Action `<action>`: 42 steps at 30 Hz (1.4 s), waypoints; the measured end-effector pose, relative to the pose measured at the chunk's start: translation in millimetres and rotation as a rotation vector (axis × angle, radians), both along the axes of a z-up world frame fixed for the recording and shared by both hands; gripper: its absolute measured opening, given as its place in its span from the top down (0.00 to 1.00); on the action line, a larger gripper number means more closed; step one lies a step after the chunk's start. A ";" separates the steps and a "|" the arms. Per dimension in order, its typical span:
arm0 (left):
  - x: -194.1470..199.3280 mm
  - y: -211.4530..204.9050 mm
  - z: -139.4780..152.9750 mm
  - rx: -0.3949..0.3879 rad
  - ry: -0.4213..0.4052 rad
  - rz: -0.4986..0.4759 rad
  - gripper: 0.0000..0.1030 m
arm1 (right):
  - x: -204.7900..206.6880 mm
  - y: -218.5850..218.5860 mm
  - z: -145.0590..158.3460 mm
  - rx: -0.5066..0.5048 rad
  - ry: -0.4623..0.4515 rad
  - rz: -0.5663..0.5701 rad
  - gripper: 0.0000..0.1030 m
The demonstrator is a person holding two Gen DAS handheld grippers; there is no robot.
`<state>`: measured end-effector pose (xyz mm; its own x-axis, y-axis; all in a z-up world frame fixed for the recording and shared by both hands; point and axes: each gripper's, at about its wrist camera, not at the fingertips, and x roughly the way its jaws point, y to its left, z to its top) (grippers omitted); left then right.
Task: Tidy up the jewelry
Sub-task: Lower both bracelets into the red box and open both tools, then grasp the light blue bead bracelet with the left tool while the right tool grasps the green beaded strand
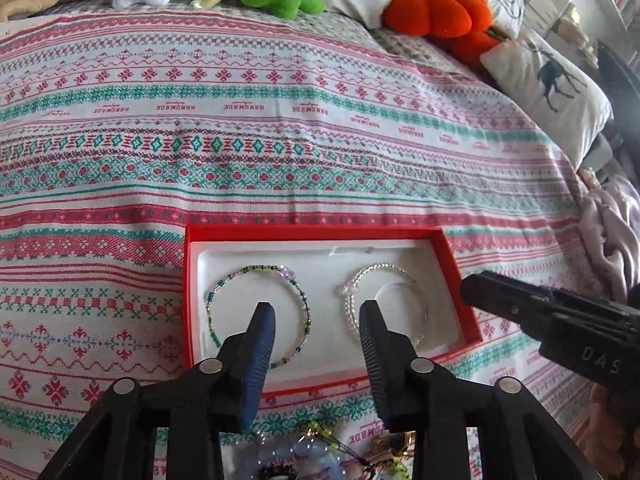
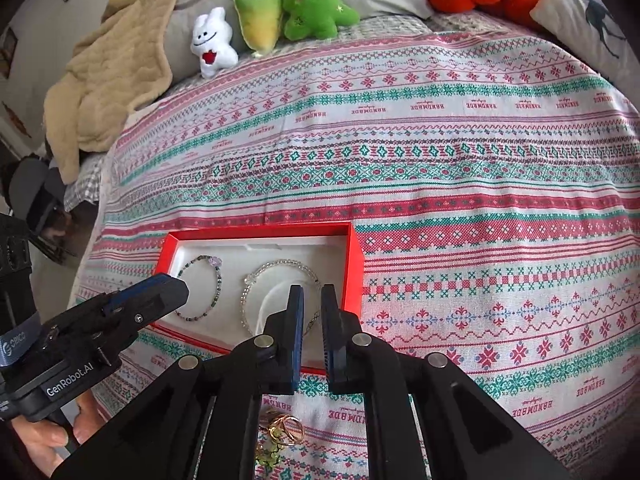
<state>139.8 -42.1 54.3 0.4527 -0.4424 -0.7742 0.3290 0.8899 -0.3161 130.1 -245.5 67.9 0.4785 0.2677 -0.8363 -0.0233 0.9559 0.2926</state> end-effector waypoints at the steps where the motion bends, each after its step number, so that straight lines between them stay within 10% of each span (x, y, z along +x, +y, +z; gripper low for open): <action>1: -4.5 1.6 2.1 0.016 -0.010 -0.002 0.51 | -3.3 -0.5 3.6 0.001 -0.010 0.006 0.77; 5: -20.3 14.2 5.5 0.055 -0.029 -0.001 0.35 | -17.7 -0.4 15.5 -0.020 -0.043 0.026 0.54; 13: -42.2 39.0 -5.4 0.126 -0.020 0.032 0.11 | -46.0 6.0 19.1 -0.067 -0.049 0.065 0.40; 30: -72.0 75.1 -58.2 0.199 0.150 0.063 0.09 | -101.4 28.5 -49.5 -0.220 0.161 0.177 0.33; 42: -64.5 50.5 -64.6 0.019 0.251 0.053 0.62 | -100.8 43.7 -57.2 -0.161 0.189 0.182 0.33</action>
